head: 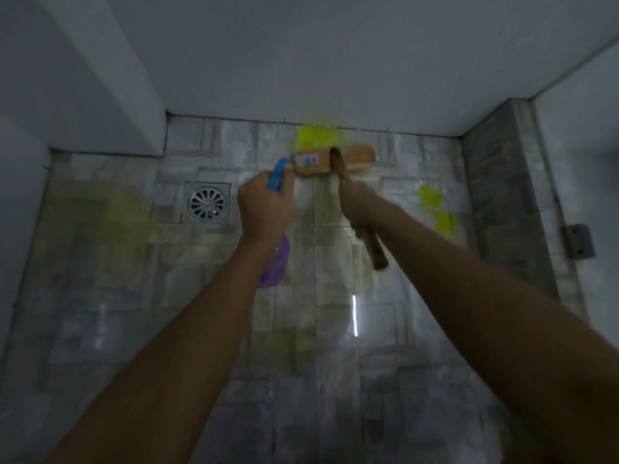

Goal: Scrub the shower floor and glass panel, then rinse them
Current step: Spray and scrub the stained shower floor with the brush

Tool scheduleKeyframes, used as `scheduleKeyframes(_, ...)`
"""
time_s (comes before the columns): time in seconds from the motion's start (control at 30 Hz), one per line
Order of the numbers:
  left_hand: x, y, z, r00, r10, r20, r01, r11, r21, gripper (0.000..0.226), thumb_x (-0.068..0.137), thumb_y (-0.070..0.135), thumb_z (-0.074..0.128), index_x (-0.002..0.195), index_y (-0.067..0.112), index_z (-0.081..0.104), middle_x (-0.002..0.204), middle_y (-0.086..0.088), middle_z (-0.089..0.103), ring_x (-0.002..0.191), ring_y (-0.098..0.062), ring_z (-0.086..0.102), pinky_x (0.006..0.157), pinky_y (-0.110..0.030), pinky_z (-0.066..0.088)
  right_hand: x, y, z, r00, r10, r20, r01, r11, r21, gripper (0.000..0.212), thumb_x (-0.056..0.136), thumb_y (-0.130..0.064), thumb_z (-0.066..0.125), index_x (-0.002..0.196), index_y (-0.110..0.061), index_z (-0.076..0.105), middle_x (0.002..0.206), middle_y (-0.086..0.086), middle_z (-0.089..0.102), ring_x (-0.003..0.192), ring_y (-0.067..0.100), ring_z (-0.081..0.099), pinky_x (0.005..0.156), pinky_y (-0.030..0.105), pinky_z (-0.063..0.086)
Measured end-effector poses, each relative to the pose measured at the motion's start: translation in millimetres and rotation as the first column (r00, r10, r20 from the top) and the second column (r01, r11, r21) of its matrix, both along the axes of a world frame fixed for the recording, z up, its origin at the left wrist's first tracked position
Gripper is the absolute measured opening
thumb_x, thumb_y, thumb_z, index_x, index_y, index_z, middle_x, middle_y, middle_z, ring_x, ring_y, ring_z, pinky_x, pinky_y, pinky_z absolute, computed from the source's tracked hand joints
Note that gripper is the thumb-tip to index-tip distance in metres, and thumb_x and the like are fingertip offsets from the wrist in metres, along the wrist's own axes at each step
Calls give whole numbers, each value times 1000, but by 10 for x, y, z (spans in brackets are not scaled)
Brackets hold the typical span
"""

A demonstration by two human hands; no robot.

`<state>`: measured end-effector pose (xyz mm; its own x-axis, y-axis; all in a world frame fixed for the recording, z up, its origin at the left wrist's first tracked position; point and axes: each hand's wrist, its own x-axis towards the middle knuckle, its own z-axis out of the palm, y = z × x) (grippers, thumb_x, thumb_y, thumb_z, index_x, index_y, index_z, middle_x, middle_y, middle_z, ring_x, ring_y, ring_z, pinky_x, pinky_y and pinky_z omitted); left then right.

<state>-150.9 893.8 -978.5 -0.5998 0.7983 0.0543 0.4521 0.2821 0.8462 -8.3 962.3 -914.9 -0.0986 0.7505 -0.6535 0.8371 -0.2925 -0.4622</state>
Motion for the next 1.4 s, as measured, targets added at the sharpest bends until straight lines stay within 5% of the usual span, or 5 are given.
scheduleKeyframes(0.13, -10, 313, 9, 996, -14, 89, 19, 998, -54, 53, 95, 40, 60, 55, 9, 49, 49, -3, 43, 45, -15, 42, 43, -25, 28, 555, -682, -87, 987, -39, 155, 56, 992, -110, 40, 105, -42, 30, 103, -7, 51, 90, 14, 60, 62, 26, 60, 45, 36, 50)
scheduleKeyframes(0.43, 77, 570, -44, 993, -121, -12, 119, 984, -131, 55, 95, 48, 58, 55, 11, 47, 51, -3, 46, 47, -17, 45, 49, -26, 29, 513, -728, -152, 972, -97, 214, 116, 990, -78, 46, 103, -49, 29, 99, -7, 45, 80, 12, 53, 55, 30, 60, 37, 33, 48)
scheduleKeyframes(1.07, 155, 529, 30, 993, -112, -24, 105, 974, -201, 55, 96, 54, 54, 69, 6, 62, 66, -10, 59, 66, -23, 53, 57, -32, 38, 508, -723, -212, 977, -113, 182, 127, 989, -71, 53, 102, -50, 29, 117, -4, 49, 104, 17, 58, 65, 29, 61, 47, 37, 53)
scheduleKeyframes(1.3, -69, 371, 90, 988, -102, -112, 101, 995, -10, 51, 95, 43, 61, 58, 11, 47, 51, -4, 45, 47, -18, 42, 51, -27, 29, 433, -662, -62, 981, -142, 136, 161, 977, -140, 41, 104, -47, 28, 106, -9, 45, 91, 14, 58, 62, 28, 60, 49, 36, 53)
scheduleKeyframes(1.4, -240, 184, 76, 989, -68, -129, 83, 989, 121, 50, 95, 47, 60, 62, 10, 50, 52, -7, 48, 44, -21, 44, 45, -30, 33, 247, -431, -2, 994, -59, 89, 69, 991, -117, 35, 107, -24, 29, 127, -3, 49, 111, 22, 59, 90, 37, 65, 73, 42, 57)
